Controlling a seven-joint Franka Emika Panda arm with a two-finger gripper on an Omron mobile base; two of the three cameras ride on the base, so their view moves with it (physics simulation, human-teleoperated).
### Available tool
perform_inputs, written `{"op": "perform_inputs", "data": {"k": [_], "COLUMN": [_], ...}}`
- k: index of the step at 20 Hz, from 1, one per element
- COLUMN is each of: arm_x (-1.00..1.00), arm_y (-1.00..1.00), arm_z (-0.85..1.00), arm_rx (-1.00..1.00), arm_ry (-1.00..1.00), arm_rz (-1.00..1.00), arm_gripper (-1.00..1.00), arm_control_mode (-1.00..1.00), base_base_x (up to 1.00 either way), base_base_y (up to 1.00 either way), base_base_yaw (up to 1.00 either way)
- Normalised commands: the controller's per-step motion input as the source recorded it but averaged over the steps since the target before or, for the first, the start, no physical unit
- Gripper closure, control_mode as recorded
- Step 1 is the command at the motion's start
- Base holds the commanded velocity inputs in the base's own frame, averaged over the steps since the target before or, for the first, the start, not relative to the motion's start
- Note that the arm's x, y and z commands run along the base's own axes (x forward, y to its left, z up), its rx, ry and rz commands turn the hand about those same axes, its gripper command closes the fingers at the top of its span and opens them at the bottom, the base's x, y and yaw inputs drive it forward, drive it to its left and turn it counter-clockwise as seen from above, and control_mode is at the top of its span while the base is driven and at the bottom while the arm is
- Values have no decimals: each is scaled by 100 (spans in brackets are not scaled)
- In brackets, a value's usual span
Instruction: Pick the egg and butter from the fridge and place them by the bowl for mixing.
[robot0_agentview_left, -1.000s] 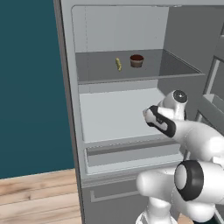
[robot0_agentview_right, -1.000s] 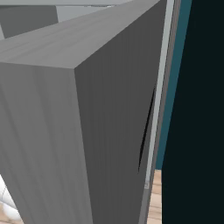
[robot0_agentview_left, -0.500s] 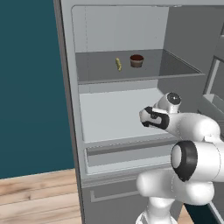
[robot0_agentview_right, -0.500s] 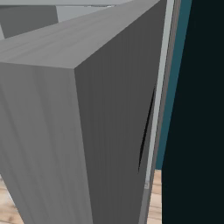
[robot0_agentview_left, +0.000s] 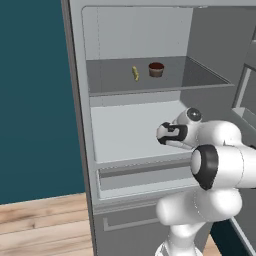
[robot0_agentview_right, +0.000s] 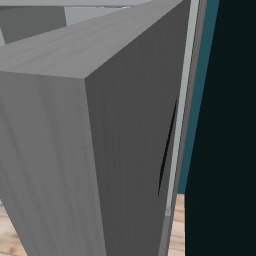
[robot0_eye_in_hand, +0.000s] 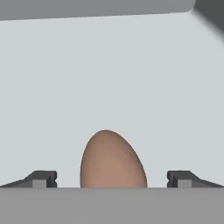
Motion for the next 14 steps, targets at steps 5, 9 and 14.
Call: {"op": "perform_inputs", "data": {"k": [5,9,14], "arm_x": [5,5,3], "arm_y": [0,0,0], "arm_z": [-13,-11,-1], "arm_rx": [0,0,0], "arm_ry": [0,0,0], "arm_rz": [0,0,0], "arm_gripper": [-100,100,100], "arm_control_mode": [-100,-100,-100], "base_base_x": [0,0,0], "base_base_y": [0,0,0], "base_base_yaw": [0,0,0]}}
